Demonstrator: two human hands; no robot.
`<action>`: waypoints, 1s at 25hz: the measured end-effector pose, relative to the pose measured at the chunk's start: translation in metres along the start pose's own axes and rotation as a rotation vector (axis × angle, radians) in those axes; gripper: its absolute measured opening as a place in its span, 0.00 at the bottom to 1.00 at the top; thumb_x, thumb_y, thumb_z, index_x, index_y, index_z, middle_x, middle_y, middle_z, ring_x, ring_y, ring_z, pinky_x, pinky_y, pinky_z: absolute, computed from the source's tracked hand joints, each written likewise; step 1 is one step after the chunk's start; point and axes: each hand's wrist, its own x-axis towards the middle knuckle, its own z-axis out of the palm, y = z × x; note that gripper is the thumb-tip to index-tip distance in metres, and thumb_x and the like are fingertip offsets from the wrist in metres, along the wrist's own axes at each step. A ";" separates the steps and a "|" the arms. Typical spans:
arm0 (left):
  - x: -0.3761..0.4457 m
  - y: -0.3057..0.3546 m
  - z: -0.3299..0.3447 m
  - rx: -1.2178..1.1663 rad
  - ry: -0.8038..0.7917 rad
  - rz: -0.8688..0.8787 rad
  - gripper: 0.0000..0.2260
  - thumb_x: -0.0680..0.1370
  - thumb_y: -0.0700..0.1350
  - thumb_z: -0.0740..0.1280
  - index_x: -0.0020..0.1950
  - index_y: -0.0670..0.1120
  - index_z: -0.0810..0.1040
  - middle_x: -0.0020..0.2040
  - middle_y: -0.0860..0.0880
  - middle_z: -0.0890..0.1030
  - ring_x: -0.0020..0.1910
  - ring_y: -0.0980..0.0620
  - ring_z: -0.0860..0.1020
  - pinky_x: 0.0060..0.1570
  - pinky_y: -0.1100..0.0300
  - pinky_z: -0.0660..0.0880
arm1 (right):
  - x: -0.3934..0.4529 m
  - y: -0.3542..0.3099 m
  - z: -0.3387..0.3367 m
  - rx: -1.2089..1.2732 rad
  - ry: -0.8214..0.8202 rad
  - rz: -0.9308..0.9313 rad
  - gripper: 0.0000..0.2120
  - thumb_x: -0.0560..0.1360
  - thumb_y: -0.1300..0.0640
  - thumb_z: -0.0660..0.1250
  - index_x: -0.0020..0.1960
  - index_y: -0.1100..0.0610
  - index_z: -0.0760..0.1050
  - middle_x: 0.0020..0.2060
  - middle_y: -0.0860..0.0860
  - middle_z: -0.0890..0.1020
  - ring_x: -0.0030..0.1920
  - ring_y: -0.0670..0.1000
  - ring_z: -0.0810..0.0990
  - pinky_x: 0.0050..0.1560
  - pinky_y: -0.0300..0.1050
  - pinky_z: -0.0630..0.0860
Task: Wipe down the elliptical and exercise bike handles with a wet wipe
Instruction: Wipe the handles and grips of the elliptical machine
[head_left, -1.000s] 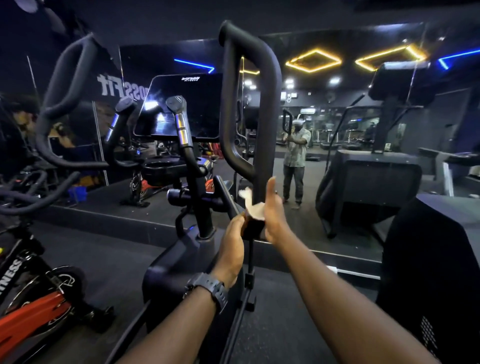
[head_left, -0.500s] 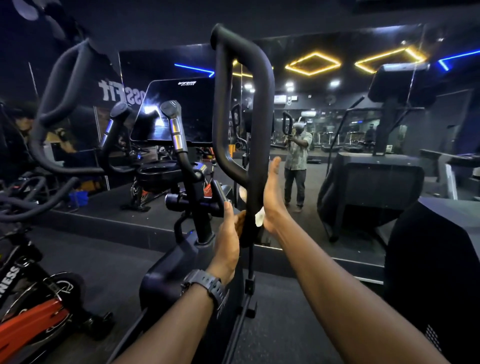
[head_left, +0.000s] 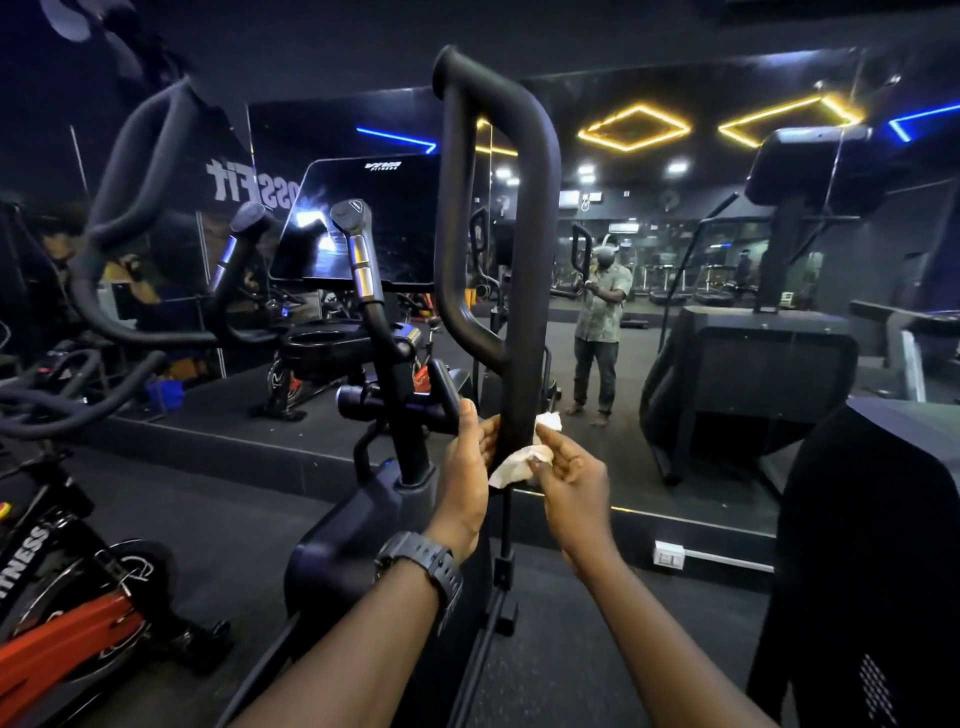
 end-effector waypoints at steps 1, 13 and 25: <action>0.000 0.000 -0.001 -0.001 0.000 -0.002 0.27 0.82 0.62 0.47 0.51 0.50 0.81 0.46 0.53 0.87 0.48 0.57 0.84 0.46 0.65 0.78 | -0.003 -0.003 0.002 -0.036 0.094 -0.010 0.16 0.74 0.65 0.72 0.61 0.54 0.81 0.51 0.47 0.86 0.53 0.46 0.84 0.57 0.55 0.81; -0.003 0.005 -0.002 0.026 -0.045 -0.015 0.28 0.79 0.67 0.49 0.52 0.52 0.83 0.51 0.53 0.86 0.54 0.57 0.83 0.60 0.57 0.75 | 0.035 -0.047 0.009 -0.327 0.340 -0.414 0.06 0.70 0.54 0.77 0.44 0.53 0.82 0.37 0.46 0.83 0.36 0.44 0.81 0.36 0.49 0.81; 0.016 0.026 0.006 -0.009 -0.100 0.021 0.30 0.82 0.63 0.46 0.55 0.49 0.84 0.50 0.49 0.86 0.48 0.57 0.83 0.37 0.70 0.75 | 0.034 -0.062 0.000 -0.787 0.046 -0.788 0.05 0.73 0.60 0.74 0.39 0.59 0.82 0.35 0.49 0.75 0.35 0.46 0.72 0.34 0.36 0.70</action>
